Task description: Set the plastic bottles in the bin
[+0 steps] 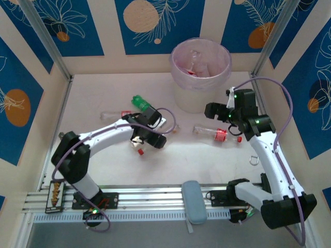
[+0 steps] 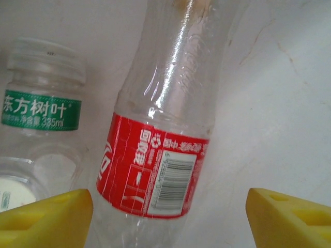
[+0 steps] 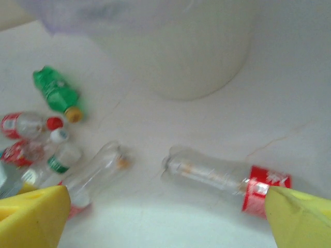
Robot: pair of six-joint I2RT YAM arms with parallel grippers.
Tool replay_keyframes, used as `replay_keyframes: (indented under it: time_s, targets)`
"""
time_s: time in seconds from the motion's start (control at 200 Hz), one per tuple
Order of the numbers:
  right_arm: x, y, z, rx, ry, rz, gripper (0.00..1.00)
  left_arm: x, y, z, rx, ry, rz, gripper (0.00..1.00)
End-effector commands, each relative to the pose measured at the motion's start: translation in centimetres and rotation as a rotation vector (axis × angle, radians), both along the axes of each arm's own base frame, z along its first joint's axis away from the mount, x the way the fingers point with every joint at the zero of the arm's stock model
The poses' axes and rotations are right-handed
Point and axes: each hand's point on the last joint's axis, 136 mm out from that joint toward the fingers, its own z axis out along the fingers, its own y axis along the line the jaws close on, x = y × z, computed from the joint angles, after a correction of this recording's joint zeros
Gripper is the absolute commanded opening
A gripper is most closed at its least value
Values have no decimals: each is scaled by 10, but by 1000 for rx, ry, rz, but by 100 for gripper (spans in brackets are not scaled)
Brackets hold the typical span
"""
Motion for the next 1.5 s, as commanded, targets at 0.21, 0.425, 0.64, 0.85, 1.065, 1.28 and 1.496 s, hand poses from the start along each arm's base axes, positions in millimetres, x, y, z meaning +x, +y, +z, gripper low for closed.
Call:
replay_keyframes:
  time_s: [0.21, 0.425, 0.64, 0.85, 1.065, 1.28, 1.496]
  targets:
    - [-11, 23, 1, 163, -30, 46, 97, -12, -4, -25, 41, 65, -23, 76]
    - [-15, 30, -16, 227, 34, 50, 97, -18, -10, -41, 38, 88, -20, 77]
    - [-24, 43, -32, 294, 88, 73, 97, -23, -16, -55, 32, 118, -17, 77]
    - [-26, 58, -53, 293, 135, 85, 99, -25, -34, -59, -44, 143, -25, 63]
    - [-31, 77, -63, 327, 170, 126, 100, -20, -31, -37, -73, 87, -9, 52]
    - [-27, 109, -61, 428, 203, 216, 100, -17, -38, 11, -267, -17, 17, 51]
    - [-6, 136, -65, 450, 209, 267, 100, -36, -58, 42, -495, 3, -53, 52]
